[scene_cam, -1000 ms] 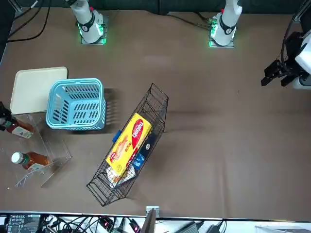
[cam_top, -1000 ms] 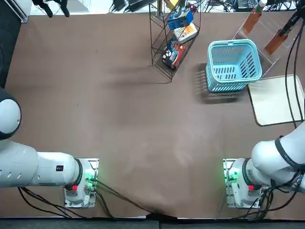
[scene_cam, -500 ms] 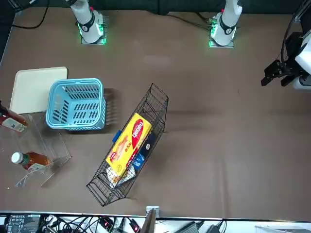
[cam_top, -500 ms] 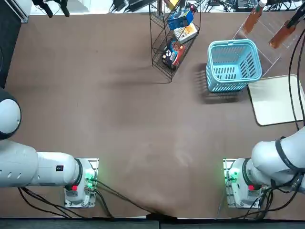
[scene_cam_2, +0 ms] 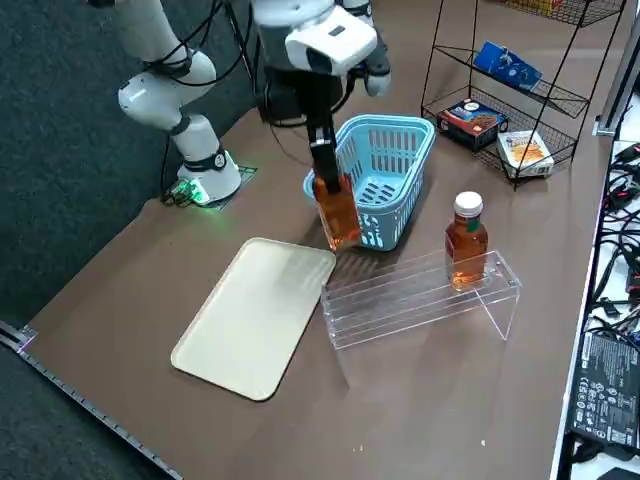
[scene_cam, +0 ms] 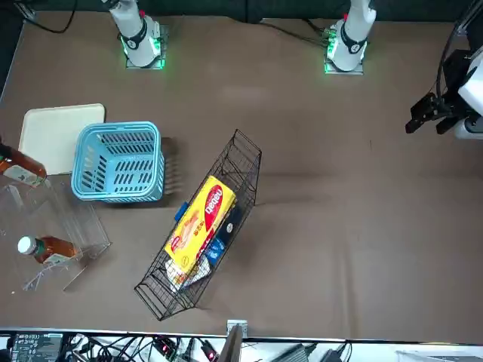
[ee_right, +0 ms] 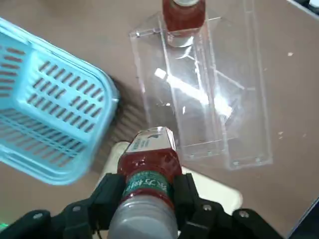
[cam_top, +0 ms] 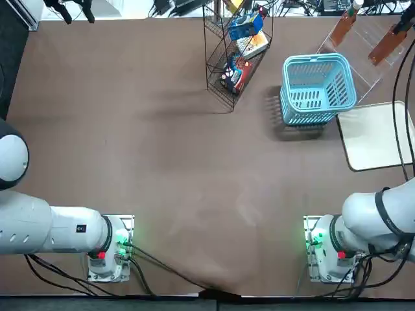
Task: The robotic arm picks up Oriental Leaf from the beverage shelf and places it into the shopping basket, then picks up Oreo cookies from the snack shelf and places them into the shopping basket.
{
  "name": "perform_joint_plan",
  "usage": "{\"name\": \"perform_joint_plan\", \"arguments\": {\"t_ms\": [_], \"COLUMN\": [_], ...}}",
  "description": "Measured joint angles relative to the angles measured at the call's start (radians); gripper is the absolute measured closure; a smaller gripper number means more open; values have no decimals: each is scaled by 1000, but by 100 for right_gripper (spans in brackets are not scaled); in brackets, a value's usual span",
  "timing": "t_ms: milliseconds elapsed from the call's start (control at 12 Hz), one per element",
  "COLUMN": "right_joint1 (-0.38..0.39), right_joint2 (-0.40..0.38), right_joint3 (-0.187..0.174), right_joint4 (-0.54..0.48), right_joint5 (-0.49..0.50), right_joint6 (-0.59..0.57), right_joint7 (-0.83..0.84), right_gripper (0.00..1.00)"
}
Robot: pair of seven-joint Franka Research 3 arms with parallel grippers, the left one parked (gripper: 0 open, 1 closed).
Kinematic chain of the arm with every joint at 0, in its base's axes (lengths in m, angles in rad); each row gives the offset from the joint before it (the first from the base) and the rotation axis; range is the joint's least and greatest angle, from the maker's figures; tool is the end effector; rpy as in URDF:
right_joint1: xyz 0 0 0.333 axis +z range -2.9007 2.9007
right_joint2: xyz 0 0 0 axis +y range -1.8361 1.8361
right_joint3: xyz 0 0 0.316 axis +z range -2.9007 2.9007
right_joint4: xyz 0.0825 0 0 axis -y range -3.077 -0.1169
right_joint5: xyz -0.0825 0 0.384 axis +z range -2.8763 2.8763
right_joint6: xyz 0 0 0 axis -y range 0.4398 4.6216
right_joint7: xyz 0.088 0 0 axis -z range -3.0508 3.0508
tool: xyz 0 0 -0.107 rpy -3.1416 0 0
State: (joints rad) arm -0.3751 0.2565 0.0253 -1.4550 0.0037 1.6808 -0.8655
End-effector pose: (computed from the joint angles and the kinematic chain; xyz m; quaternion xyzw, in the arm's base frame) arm 0.5974 -0.2195 0.5360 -0.9670 -0.2544 0.0097 0.0129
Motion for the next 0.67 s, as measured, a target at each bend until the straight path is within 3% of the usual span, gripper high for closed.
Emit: {"name": "perform_joint_plan", "arguments": {"t_ms": [333, 667], "right_joint1": [94, 206], "right_joint2": [-59, -152], "right_joint3": [3, 8], "right_joint4": [-20, -132], "right_joint5": [-1, -2], "right_joint6": [-62, -65], "right_joint7": [253, 526], "right_gripper": [44, 44]}}
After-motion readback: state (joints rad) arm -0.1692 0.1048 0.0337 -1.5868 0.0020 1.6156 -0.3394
